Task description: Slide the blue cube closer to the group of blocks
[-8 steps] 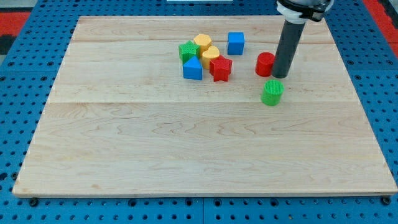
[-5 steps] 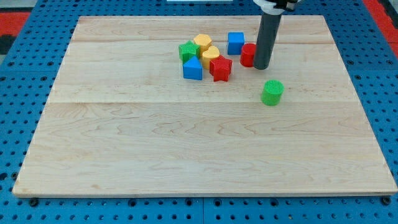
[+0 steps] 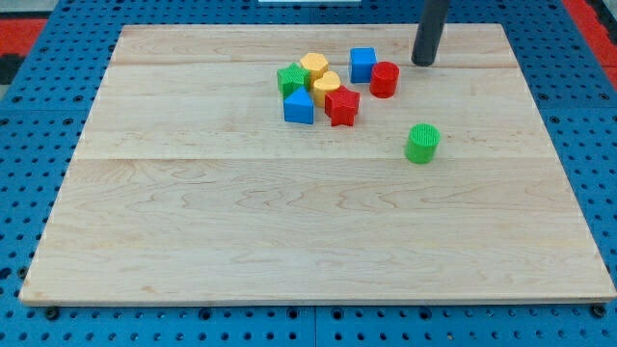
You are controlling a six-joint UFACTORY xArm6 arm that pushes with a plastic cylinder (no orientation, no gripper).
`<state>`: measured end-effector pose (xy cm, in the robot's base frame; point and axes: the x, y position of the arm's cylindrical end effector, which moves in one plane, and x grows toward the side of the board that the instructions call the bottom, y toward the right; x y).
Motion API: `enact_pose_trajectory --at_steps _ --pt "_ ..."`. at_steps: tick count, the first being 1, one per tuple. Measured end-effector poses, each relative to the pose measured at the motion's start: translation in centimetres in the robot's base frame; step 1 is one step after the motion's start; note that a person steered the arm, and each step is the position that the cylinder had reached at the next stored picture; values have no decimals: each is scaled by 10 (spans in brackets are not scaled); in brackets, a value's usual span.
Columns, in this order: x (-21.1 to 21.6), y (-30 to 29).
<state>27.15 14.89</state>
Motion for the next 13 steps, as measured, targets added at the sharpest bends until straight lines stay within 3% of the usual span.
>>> enact_pose_trajectory --at_steps 4,6,10,13 --pt "-3 -62" --pt "-49 -58" --pt "-18 -81" --pt "-25 -92"
